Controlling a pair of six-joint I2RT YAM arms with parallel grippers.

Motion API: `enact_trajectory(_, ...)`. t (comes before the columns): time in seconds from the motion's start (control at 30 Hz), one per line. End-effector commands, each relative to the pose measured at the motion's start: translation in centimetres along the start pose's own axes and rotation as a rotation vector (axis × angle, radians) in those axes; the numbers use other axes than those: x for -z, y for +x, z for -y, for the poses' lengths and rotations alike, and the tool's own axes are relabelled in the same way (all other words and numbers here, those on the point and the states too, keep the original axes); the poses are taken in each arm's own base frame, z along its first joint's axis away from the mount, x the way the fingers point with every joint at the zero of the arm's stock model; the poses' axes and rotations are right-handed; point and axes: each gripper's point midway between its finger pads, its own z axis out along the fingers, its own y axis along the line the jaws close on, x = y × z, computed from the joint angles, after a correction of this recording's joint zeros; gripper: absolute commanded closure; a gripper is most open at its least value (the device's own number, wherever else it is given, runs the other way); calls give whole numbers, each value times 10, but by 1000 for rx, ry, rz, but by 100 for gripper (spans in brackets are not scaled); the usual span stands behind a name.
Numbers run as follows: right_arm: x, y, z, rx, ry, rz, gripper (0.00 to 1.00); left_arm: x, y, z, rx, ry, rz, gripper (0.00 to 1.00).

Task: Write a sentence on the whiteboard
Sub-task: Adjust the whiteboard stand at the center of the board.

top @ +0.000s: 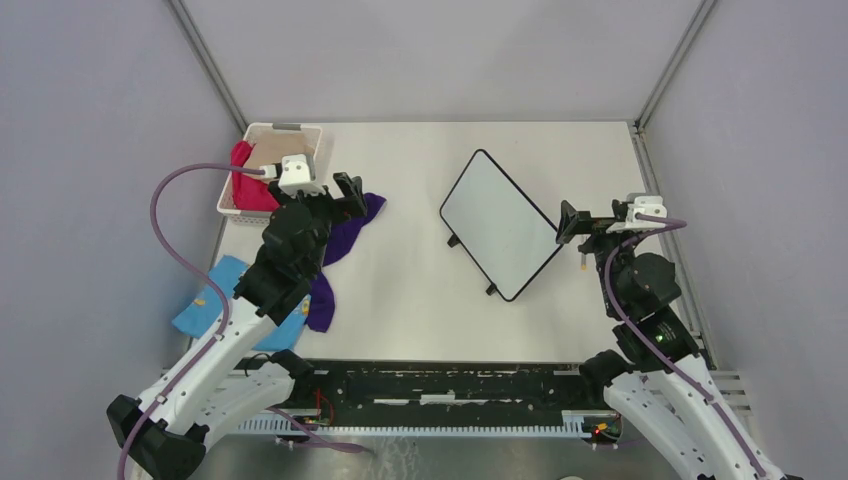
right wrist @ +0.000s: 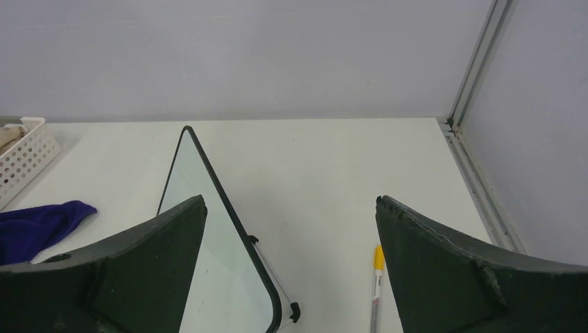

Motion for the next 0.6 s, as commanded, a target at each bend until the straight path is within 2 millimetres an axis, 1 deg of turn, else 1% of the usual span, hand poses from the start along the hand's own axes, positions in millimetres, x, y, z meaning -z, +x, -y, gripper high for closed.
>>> enact_trajectory(0.0,3,-4,0,-7,-10,23,2,1,-23,5,97,7,69,0)
enact_trajectory(0.17,5,-6,-2,5,-25,25,2,2,-23,6,93,12,74,0)
enact_trajectory(0.3,7,-16,-8,20,-66,26,3,2,-23,14,76,61,68,0)
enact_trajectory(0.4,7,-17,-10,26,-75,1,6,3,-21,20,65,95,61,0)
enact_trajectory(0.47,6,-14,-13,30,-90,-38,8,3,-20,24,57,122,55,0)
enact_trajectory(0.57,5,6,-17,50,-98,-136,11,4,-17,30,46,154,46,0)
